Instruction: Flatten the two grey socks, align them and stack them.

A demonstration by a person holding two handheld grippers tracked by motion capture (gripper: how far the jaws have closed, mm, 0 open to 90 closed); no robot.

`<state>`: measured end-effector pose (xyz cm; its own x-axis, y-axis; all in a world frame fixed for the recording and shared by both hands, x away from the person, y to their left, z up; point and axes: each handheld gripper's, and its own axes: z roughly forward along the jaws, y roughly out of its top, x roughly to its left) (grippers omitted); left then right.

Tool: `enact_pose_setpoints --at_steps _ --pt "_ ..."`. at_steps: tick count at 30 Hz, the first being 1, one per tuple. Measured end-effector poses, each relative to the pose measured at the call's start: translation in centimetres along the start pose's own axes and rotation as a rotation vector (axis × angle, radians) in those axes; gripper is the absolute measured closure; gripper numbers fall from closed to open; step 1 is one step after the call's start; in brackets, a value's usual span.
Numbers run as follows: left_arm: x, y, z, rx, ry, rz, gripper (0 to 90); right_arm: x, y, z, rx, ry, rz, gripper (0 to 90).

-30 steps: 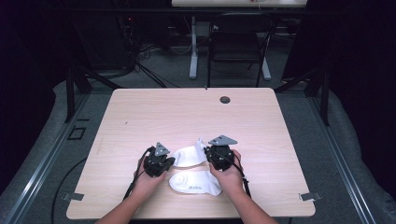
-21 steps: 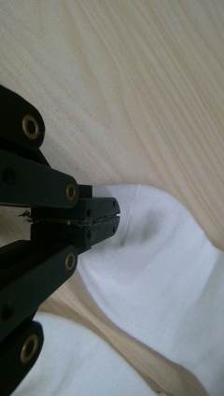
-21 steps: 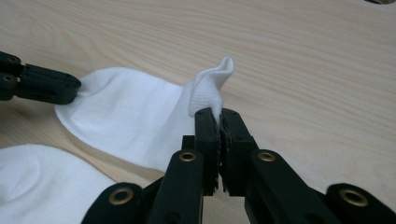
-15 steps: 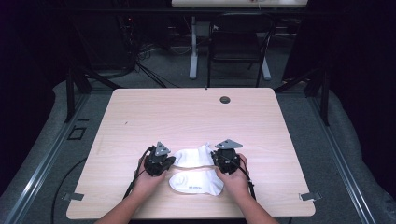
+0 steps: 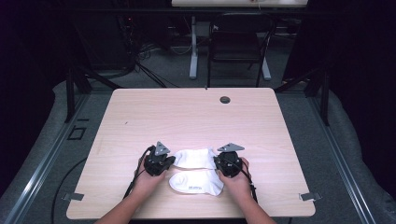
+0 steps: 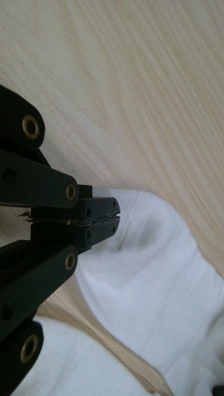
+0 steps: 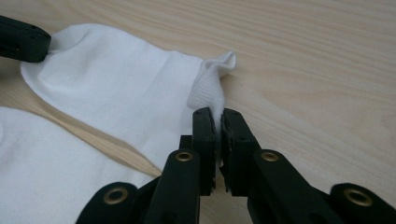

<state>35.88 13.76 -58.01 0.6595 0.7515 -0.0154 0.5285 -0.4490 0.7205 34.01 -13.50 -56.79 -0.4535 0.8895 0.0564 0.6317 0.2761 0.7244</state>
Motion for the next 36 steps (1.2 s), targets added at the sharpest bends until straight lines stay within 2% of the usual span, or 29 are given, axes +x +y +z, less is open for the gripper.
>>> enact_pose_setpoints --at_steps 7,8,12,13,17,19,21,25,30,36 --pt "0.1 0.0 0.0 -0.005 -0.007 -0.010 90.0 -0.7 0.1 -0.9 -0.005 0.005 0.027 79.6" --pt "0.1 0.0 0.0 -0.002 -0.005 0.000 89.9 -0.7 0.2 -1.1 -0.010 0.001 0.026 78.9" --pt "0.1 -0.1 0.1 -0.009 -0.005 -0.008 89.9 -0.9 0.5 -2.1 -0.056 0.001 0.020 75.0" --pt "0.1 -0.1 0.1 -0.010 -0.004 -0.006 89.9 -0.9 0.7 -2.4 -0.084 0.007 0.022 75.1" --pt "0.2 0.0 0.1 -0.008 -0.013 -0.010 89.9 -0.4 1.1 -2.3 -0.111 0.022 -0.001 78.5" --pt "0.2 0.0 0.1 -0.013 -0.010 -0.010 89.9 0.0 1.3 -1.6 -0.092 0.040 -0.020 79.4" --pt "0.2 0.0 0.1 -0.008 -0.011 -0.006 90.0 0.2 1.4 -0.8 -0.087 0.036 -0.036 79.7" --pt "0.2 0.0 0.1 -0.005 -0.012 -0.006 89.9 0.3 1.4 0.5 -0.055 0.031 -0.036 79.8" --pt "0.2 0.1 0.1 -0.003 -0.011 -0.007 89.9 -0.6 1.0 1.5 -0.017 0.027 0.003 83.7" --pt "0.2 0.2 0.1 0.002 -0.009 -0.005 89.9 -1.1 0.5 2.1 0.008 0.010 0.020 85.2"
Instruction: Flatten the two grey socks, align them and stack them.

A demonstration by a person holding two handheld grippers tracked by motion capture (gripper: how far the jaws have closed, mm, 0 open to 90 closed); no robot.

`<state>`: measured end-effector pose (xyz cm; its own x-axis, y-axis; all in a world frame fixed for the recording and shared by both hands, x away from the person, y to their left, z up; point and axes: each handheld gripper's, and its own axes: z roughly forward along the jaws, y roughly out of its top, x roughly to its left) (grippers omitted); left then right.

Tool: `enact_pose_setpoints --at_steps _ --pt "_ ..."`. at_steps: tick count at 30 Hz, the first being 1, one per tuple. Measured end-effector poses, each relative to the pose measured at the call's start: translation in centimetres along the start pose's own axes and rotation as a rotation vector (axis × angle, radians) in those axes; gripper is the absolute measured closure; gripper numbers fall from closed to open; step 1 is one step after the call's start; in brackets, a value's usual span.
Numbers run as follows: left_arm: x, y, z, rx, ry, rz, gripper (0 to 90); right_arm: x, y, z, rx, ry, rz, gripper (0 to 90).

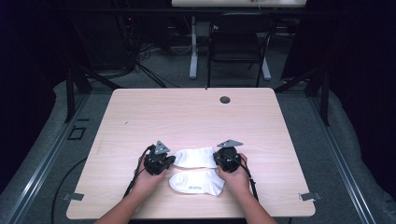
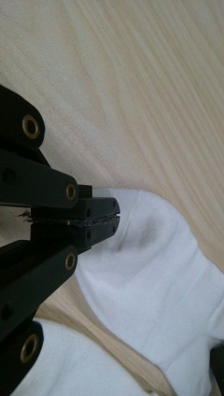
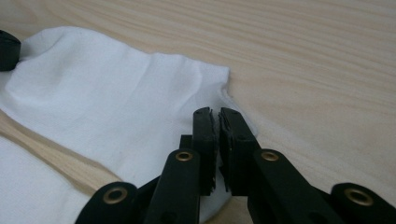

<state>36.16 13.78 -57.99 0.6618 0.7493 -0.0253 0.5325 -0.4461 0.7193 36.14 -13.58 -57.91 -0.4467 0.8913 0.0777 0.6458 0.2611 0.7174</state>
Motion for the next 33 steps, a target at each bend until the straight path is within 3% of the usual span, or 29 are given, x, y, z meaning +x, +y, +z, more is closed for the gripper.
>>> enact_pose_setpoints --at_steps 10,15,25,33 --pt "0.0 -0.1 -0.1 -0.002 0.008 0.005 89.9 -1.0 -0.2 -0.4 0.007 -0.002 0.049 86.8" --pt "0.0 -0.2 -0.2 -0.002 0.004 -0.002 89.8 -0.8 -0.3 -0.4 0.009 -0.017 0.030 86.5" --pt "0.1 0.0 -0.5 -0.012 -0.008 -0.017 85.7 -0.4 -0.2 -0.6 0.007 0.012 0.022 81.4" --pt "0.4 0.5 -1.1 -0.044 0.007 -0.026 76.3 -0.3 0.1 -1.3 -0.023 0.014 0.021 78.6"
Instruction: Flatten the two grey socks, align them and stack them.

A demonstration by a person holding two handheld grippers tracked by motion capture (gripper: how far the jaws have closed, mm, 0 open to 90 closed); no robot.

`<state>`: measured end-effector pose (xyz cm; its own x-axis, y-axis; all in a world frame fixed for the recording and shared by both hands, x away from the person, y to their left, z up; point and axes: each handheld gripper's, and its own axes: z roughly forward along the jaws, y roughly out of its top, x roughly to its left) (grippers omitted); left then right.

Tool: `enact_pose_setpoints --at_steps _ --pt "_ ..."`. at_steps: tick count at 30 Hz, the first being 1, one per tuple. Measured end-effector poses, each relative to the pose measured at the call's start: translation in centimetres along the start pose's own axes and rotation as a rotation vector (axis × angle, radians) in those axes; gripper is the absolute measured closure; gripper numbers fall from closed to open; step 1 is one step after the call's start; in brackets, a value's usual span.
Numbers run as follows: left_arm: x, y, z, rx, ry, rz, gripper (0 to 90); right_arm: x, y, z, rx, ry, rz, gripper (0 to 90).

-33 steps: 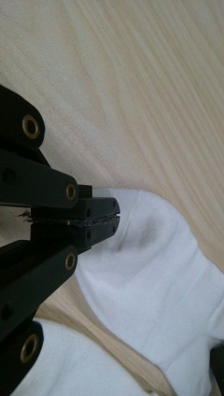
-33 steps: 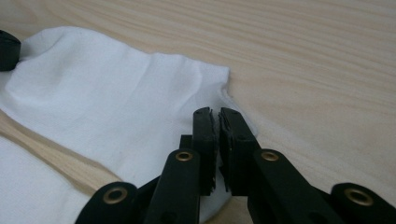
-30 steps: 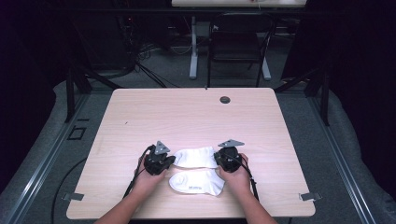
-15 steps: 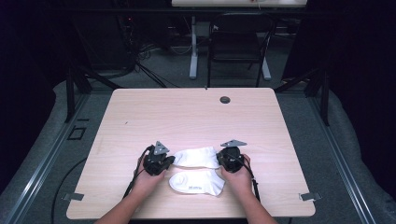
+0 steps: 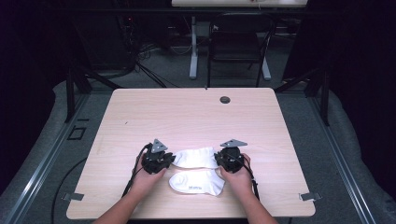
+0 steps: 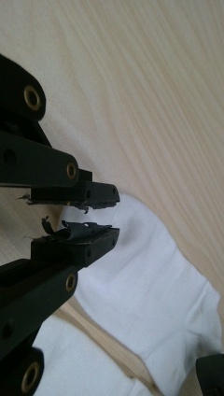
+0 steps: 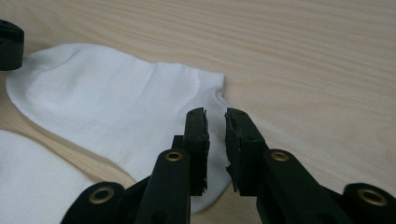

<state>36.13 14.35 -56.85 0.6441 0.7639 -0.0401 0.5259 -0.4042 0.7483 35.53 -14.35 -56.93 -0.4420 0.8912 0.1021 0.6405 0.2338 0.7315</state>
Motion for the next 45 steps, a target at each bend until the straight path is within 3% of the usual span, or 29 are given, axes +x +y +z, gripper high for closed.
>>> enact_pose_setpoints --at_steps 6,12,22,35,45 --pt "0.6 0.4 -0.3 -0.002 0.003 -0.019 72.5 -0.4 0.1 -0.4 -0.010 0.004 0.022 74.9" --pt "1.0 0.4 -0.1 0.003 0.010 -0.035 69.4 -0.4 0.5 -0.9 -0.025 -0.003 0.002 69.2" --pt "1.3 0.2 0.7 0.025 0.015 -0.060 68.6 -1.2 0.2 -0.4 -0.016 -0.016 0.015 63.4" --pt "0.7 -0.1 1.3 0.053 0.006 -0.035 70.3 -1.1 -0.2 0.7 0.013 -0.009 0.006 59.7" --pt "0.5 -0.2 1.4 0.051 -0.011 -0.015 79.1 -0.9 -0.4 1.0 0.025 -0.004 -0.002 66.7"
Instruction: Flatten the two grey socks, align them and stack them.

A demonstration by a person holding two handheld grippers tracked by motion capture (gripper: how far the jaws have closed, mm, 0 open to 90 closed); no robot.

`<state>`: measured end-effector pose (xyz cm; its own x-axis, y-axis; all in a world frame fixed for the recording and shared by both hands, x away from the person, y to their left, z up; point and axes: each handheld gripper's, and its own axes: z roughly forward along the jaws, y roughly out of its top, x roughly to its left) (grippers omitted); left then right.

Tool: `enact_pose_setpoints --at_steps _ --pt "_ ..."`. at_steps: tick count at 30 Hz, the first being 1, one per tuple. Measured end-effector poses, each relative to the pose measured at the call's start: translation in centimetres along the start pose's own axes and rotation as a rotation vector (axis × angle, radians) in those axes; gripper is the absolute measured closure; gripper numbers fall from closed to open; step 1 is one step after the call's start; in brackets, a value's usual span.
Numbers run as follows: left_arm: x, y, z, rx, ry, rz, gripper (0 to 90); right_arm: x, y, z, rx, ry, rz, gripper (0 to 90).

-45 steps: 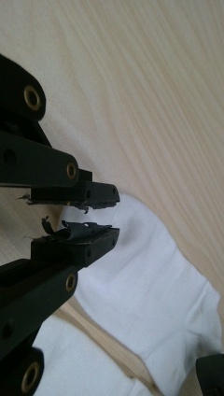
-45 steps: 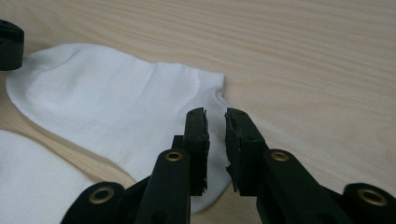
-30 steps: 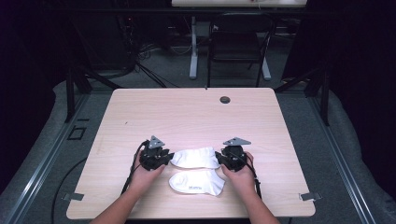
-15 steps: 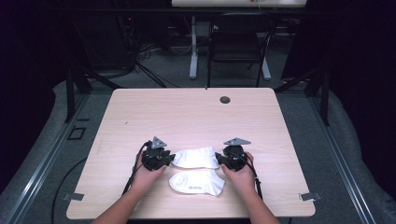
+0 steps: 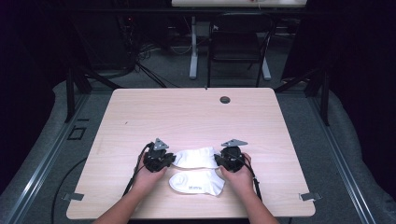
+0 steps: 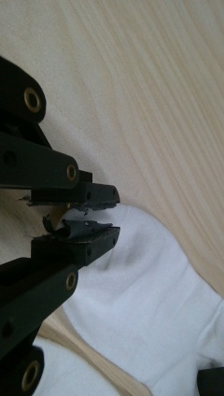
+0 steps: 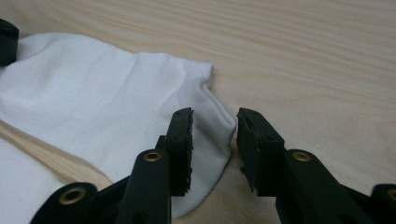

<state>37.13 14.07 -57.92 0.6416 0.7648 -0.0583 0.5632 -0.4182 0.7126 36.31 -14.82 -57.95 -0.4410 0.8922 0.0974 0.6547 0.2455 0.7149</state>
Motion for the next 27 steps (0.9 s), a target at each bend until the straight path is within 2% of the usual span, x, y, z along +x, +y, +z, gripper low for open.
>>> enact_pose_setpoints --at_steps 7,12,27 --pt "-0.2 -0.1 0.1 -0.009 -0.011 -0.004 86.5 0.1 0.0 0.0 0.001 0.001 -0.001 77.0" --pt "-0.3 -0.1 0.1 -0.008 -0.011 -0.007 88.2 0.0 0.0 -0.2 -0.001 0.003 -0.001 83.8" --pt "-0.2 0.4 -0.6 -0.019 -0.014 -0.010 88.7 0.4 0.5 -1.4 -0.033 0.040 -0.002 85.4"
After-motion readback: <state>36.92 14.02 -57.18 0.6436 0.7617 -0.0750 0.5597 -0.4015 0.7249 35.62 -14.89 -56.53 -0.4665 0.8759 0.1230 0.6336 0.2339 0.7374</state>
